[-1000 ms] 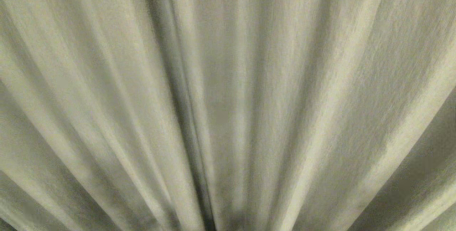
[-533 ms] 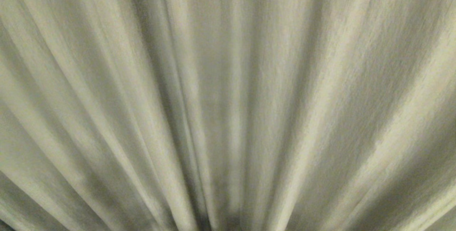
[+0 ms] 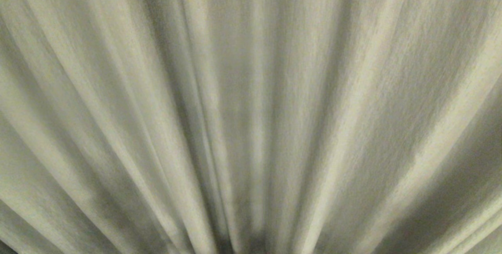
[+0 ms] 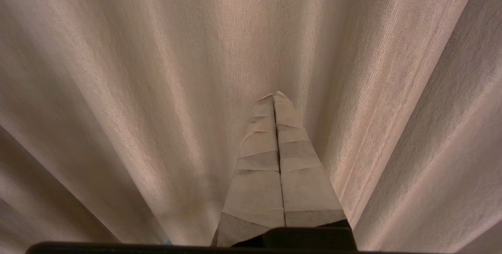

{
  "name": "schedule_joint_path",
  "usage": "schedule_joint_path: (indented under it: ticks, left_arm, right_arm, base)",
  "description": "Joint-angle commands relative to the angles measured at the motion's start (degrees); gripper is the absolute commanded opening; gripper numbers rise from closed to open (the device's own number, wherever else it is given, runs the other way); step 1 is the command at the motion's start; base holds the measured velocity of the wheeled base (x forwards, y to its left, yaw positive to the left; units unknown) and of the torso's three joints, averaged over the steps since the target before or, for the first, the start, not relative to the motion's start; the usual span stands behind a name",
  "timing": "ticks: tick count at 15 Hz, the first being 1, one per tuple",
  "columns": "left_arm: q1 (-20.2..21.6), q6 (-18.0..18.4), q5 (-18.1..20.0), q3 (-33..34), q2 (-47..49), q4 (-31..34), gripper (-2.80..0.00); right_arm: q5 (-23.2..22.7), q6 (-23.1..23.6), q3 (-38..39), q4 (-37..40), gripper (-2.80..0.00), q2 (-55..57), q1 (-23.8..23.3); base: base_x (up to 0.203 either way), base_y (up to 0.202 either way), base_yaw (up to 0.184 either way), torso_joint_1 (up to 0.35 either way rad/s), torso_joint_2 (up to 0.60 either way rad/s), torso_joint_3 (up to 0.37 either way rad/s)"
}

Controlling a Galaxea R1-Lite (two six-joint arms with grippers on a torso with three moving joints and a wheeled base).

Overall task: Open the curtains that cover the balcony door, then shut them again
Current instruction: Close the outer curtains on both sides

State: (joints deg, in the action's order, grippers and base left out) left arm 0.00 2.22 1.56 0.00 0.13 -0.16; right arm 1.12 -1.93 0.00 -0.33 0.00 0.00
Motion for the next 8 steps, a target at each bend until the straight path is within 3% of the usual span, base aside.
schedule_joint_path:
  ticks: [1,8]
  left_arm:
    - [0.0,0.1,0.0,0.0,-0.1,0.1,-2.80]
    - [0.0,-0.2,-0.1,0.0,-0.1,0.0,-2.80]
  right_arm:
    - [0.0,0.0,0.0,-0.1,-2.80,0.0,0.0]
    - [0.0,0.0,0.0,0.0,-2.80,0.0,0.0]
  base:
    - [0.000,0.000,0.000,0.000,0.00,0.000]
    - [0.000,0.000,0.000,0.000,0.00,0.000]
